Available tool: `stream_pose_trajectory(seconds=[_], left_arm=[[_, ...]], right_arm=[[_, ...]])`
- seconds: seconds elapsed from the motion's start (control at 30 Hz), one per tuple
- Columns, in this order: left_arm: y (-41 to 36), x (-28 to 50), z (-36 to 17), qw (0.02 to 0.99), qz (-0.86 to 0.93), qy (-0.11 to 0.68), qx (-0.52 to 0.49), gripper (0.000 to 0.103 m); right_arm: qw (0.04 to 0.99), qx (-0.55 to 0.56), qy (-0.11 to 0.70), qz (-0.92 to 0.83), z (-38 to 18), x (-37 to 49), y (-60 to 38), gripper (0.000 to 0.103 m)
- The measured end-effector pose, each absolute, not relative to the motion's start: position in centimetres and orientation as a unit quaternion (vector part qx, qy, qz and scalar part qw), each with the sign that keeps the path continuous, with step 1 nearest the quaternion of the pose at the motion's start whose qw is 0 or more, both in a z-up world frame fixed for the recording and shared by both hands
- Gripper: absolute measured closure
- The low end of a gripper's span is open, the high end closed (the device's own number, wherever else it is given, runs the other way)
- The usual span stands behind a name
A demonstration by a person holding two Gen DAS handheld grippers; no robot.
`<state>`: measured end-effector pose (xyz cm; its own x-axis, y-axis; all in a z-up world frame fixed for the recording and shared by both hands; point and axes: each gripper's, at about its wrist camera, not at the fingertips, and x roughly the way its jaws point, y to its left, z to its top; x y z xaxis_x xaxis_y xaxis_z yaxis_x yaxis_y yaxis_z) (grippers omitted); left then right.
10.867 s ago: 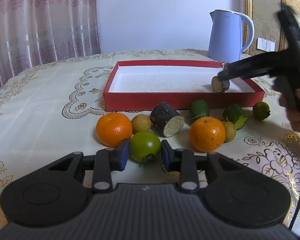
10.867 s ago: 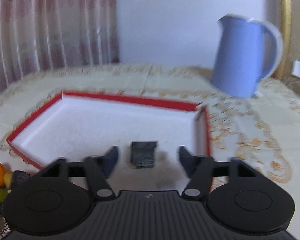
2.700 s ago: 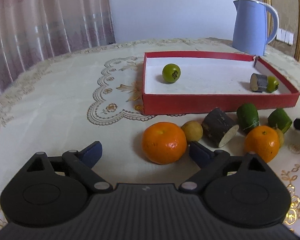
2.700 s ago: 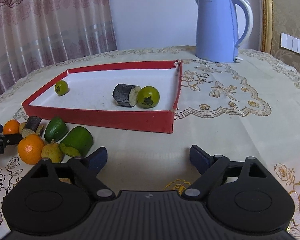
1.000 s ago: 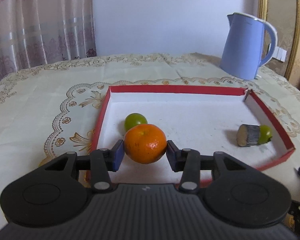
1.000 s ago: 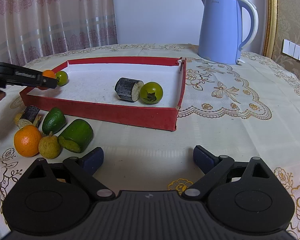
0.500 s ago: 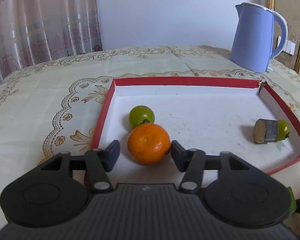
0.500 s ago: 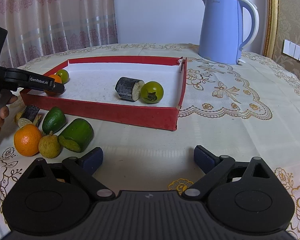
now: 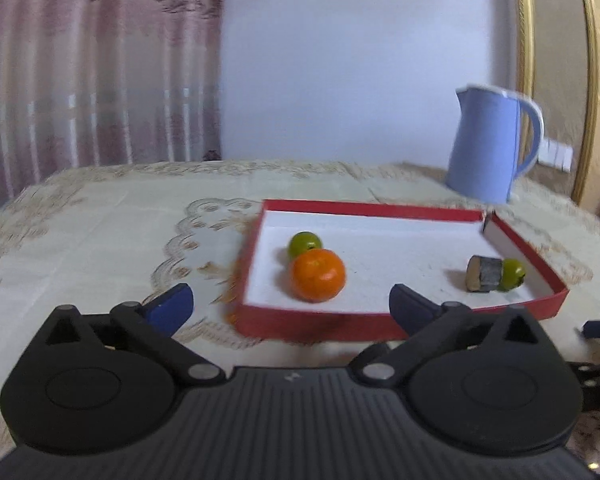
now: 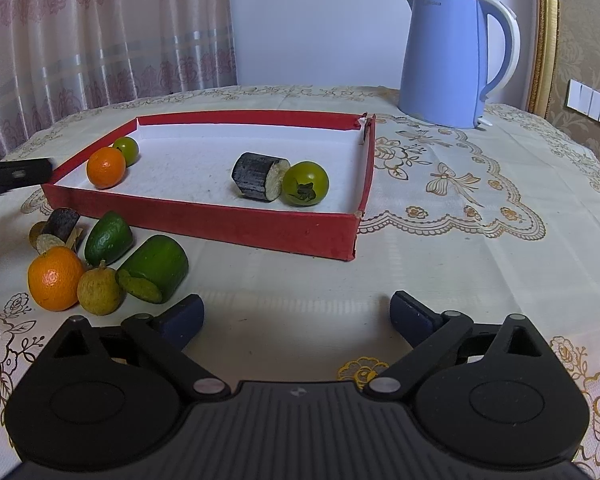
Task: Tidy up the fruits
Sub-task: 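Open the left gripper to release the orange inside the tray, then grasp the cut green cucumber piece beside the tray with the right gripper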
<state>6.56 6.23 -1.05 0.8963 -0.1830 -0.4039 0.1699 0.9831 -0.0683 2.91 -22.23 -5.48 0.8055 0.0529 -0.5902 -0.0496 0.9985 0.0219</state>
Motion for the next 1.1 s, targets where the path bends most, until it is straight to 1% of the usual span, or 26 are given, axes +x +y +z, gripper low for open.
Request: stream_pose_trajectory(seconds=[0.1,0.23,0.3,0.53,0.63,0.7,0.8,0.93,1.1], left_arm=[[7.5,5.4,-1.5,0.971,-0.085,0.224,-0.029,0.0],[8.1,4.1,-3.1,0.963,-0.079,0.259,-0.012,0.0],[8.2,3.8,-3.2,0.963,-0.073,0.26,-0.015,0.0],[8.1,5.5,-4.4,0.946,-0.036,0.322,-0.001,0.0],[8.1,5.4,-4.4,0.947,-0.035,0.321,0.002,0.0],[8.1,5.4,-4.4,0.946,-0.035,0.323,0.001,0.0],[8.0,5.4,-4.4,0.945,-0.033,0.325,0.006,0.0],[8.0,5.4,-4.4,0.945,-0.033,0.325,0.006,0.0],[7.9,5.5,-4.4,0.945,-0.033,0.325,0.006,0.0]], right_arm=[[0.95,0.002,0.311,0.027,-5.5,2.9,-22.2,0.003],[0.95,0.002,0.311,0.027,-5.5,2.9,-22.2,0.002],[0.95,0.001,0.312,0.027,-5.4,3.0,-22.2,0.002],[0.95,0.0,0.311,0.027,-5.3,3.0,-22.2,0.002],[0.957,-0.003,0.289,0.023,-4.9,2.3,-22.2,0.002],[0.961,0.035,0.271,0.029,-4.6,1.7,-22.6,0.002],[0.955,0.088,0.277,0.066,-4.1,1.8,-22.6,0.002],[0.957,0.078,0.275,0.054,-3.7,2.4,-21.4,0.003],[0.953,0.064,0.293,0.045,-3.9,3.2,-19.4,0.003]])
